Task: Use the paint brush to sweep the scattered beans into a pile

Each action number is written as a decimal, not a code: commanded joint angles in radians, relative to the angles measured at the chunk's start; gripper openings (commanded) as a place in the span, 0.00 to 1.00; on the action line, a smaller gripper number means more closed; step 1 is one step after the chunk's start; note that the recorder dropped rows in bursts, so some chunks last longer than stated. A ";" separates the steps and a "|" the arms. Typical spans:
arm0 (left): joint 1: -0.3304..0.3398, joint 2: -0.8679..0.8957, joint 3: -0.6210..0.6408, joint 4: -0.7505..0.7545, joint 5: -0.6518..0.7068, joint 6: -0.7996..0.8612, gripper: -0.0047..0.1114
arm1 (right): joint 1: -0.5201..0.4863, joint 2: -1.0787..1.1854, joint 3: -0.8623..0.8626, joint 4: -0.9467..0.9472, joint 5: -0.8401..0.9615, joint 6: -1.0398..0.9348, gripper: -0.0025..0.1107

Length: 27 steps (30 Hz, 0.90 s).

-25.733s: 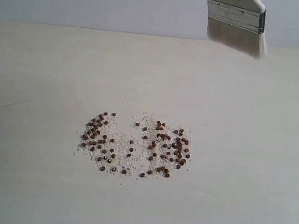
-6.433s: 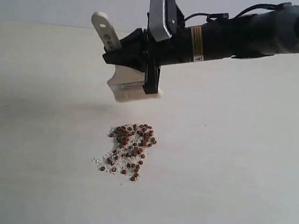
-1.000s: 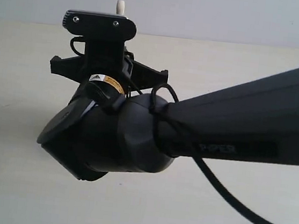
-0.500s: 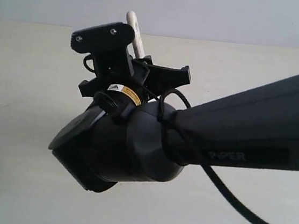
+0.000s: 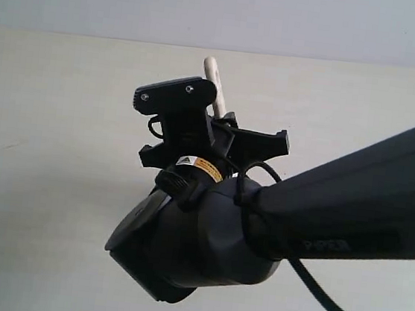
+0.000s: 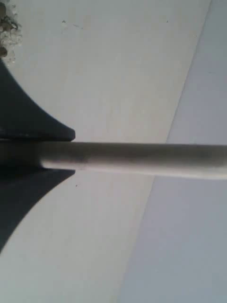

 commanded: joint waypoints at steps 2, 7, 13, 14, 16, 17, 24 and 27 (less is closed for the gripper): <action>-0.001 -0.005 0.002 -0.005 0.001 -0.003 0.04 | -0.001 -0.004 0.002 -0.063 -0.014 0.005 0.02; -0.001 -0.005 0.002 -0.005 0.001 -0.003 0.04 | -0.041 0.039 0.002 -0.067 -0.014 0.005 0.02; -0.001 -0.005 0.002 -0.005 0.001 -0.003 0.04 | -0.041 0.047 0.002 -0.142 0.029 0.075 0.02; -0.001 -0.005 0.002 -0.005 0.001 -0.003 0.04 | -0.041 0.047 0.002 -0.152 0.039 0.083 0.02; -0.001 -0.005 0.002 -0.005 0.001 -0.003 0.04 | -0.041 0.047 0.002 -0.169 0.053 0.099 0.02; -0.001 -0.005 0.002 -0.005 0.001 -0.003 0.04 | -0.041 0.047 0.002 -0.177 0.061 0.108 0.02; -0.001 -0.005 0.002 -0.005 0.001 -0.003 0.04 | -0.041 0.047 0.002 -0.212 0.061 0.188 0.02; -0.001 -0.005 0.002 -0.005 0.001 -0.003 0.04 | -0.041 0.047 0.002 -0.232 0.076 0.196 0.02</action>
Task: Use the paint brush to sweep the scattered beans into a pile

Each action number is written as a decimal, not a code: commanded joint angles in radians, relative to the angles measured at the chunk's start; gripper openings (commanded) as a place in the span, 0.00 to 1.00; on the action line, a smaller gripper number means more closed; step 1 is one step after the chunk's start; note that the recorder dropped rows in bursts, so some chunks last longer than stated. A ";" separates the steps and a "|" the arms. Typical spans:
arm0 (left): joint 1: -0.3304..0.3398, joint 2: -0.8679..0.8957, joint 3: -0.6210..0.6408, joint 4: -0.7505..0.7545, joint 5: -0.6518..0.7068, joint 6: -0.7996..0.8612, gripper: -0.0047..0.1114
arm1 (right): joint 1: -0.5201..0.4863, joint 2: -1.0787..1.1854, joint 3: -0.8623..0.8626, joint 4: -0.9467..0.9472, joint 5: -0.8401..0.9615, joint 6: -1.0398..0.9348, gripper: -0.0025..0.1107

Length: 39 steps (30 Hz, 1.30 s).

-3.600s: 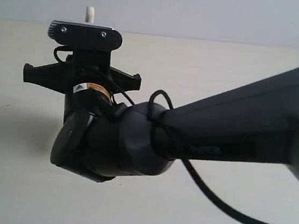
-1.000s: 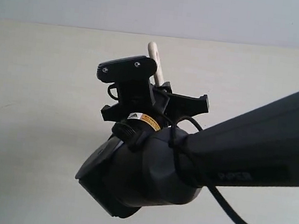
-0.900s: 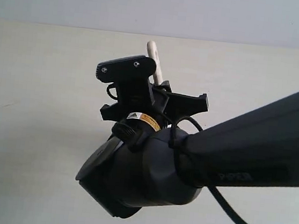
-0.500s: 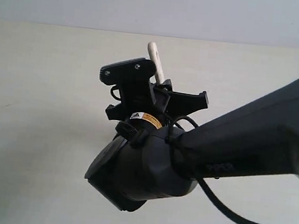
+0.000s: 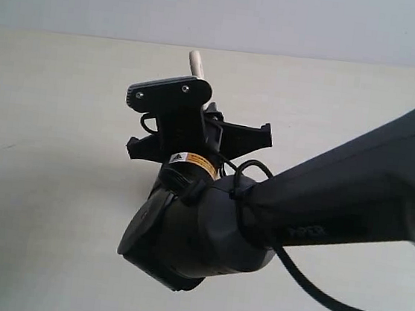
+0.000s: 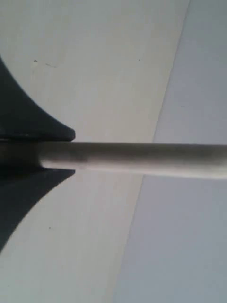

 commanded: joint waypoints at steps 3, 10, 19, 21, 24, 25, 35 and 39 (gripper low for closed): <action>-0.001 -0.005 0.002 -0.005 0.001 -0.003 0.04 | -0.003 0.000 0.002 -0.048 0.025 0.071 0.02; -0.001 -0.005 0.002 -0.005 0.001 -0.003 0.04 | -0.003 0.000 0.002 -0.073 0.023 0.117 0.02; -0.001 -0.005 0.002 -0.005 0.001 -0.003 0.04 | 0.041 -0.038 0.002 0.010 -0.077 0.036 0.02; -0.001 -0.005 0.002 -0.005 0.001 -0.003 0.04 | 0.056 -0.060 0.002 0.005 -0.077 -0.001 0.02; -0.001 -0.005 0.002 -0.005 0.001 -0.003 0.04 | 0.064 -0.080 0.002 -0.003 -0.077 -0.023 0.02; -0.001 -0.005 0.002 -0.005 0.001 -0.003 0.04 | 0.064 -0.082 0.002 -0.006 -0.077 -0.023 0.02; -0.001 -0.005 0.002 -0.005 0.001 -0.003 0.04 | -0.039 -0.080 0.002 -0.082 -0.077 -0.067 0.02; -0.001 -0.005 0.002 -0.005 0.001 -0.003 0.04 | -0.099 -0.061 0.002 -0.127 -0.066 -0.051 0.02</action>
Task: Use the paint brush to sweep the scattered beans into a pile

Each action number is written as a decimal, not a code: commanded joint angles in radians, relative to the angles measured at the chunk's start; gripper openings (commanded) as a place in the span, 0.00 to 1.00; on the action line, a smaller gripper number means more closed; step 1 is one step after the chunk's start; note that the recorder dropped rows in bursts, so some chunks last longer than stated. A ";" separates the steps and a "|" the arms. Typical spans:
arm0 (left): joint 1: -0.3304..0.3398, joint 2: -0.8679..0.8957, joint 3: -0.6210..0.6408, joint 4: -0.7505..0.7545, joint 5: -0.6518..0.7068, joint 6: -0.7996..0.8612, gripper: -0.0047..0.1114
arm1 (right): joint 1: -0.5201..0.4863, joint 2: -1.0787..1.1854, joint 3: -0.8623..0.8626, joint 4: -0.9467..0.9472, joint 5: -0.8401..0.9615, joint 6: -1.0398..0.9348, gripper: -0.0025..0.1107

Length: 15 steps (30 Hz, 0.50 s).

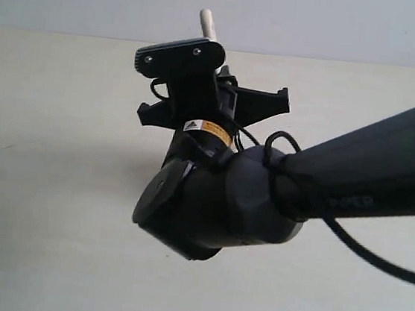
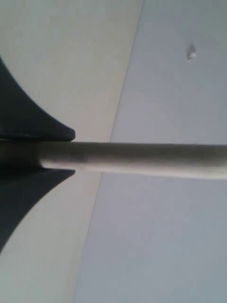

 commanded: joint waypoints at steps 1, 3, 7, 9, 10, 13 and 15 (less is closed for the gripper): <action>-0.001 -0.005 0.002 -0.005 0.001 -0.003 0.04 | -0.065 0.019 0.002 -0.067 0.011 0.020 0.02; -0.001 -0.005 0.002 -0.005 0.001 -0.003 0.04 | -0.080 0.034 0.002 -0.080 0.068 0.040 0.02; -0.001 -0.005 0.002 -0.005 0.001 -0.003 0.04 | -0.081 0.054 0.002 -0.120 0.129 0.050 0.02; -0.001 -0.005 0.002 -0.005 0.001 -0.003 0.04 | -0.081 0.055 0.002 -0.130 0.155 0.069 0.02; -0.001 -0.005 0.002 -0.005 0.001 -0.003 0.04 | -0.079 0.055 0.002 -0.132 0.162 0.071 0.02; -0.001 -0.005 0.002 -0.005 0.001 -0.003 0.04 | -0.079 0.055 0.002 -0.134 0.164 0.071 0.02; -0.001 -0.005 0.002 -0.005 0.001 -0.003 0.04 | -0.079 0.055 0.002 -0.134 0.168 0.077 0.02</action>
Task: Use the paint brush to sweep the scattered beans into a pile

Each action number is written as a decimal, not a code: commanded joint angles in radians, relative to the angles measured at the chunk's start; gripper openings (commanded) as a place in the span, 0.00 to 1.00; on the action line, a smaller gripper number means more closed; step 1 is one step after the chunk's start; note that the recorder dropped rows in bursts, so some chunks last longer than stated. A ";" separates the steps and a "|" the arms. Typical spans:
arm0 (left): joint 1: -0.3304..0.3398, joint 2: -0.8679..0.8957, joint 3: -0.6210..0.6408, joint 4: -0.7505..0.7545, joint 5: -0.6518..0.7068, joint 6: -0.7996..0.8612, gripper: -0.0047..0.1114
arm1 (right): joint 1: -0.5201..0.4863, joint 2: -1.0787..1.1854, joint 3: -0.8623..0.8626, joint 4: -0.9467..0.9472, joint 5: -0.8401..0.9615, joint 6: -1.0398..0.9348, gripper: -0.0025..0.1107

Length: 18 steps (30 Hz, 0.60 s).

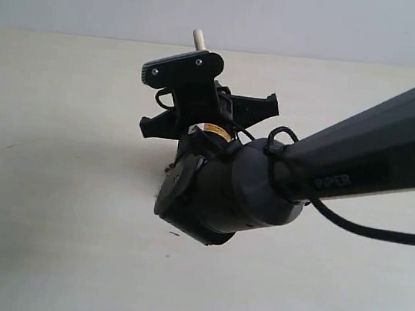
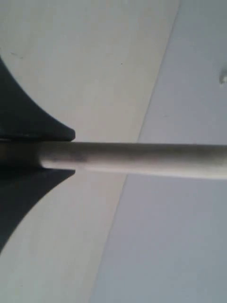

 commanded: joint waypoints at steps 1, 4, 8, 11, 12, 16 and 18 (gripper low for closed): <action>-0.001 -0.005 0.002 -0.005 0.001 -0.003 0.04 | -0.001 -0.001 0.002 -0.022 0.012 0.029 0.02; -0.001 -0.005 0.002 -0.005 0.001 -0.003 0.04 | -0.001 -0.001 0.002 -0.026 0.044 0.059 0.02; -0.001 -0.005 0.002 -0.005 0.001 -0.003 0.04 | -0.001 -0.001 0.002 -0.043 0.068 0.101 0.02; -0.001 -0.005 0.002 -0.005 0.001 -0.003 0.04 | -0.001 -0.001 0.002 -0.043 0.073 0.114 0.02; -0.001 -0.005 0.002 -0.005 0.001 -0.003 0.04 | -0.001 -0.001 0.002 -0.043 0.075 0.116 0.02; -0.001 -0.005 0.002 -0.005 0.001 -0.003 0.04 | -0.001 -0.005 0.002 -0.045 0.075 0.116 0.02; -0.001 -0.005 0.002 -0.005 0.001 -0.003 0.04 | -0.001 -0.019 0.002 -0.045 0.077 0.116 0.02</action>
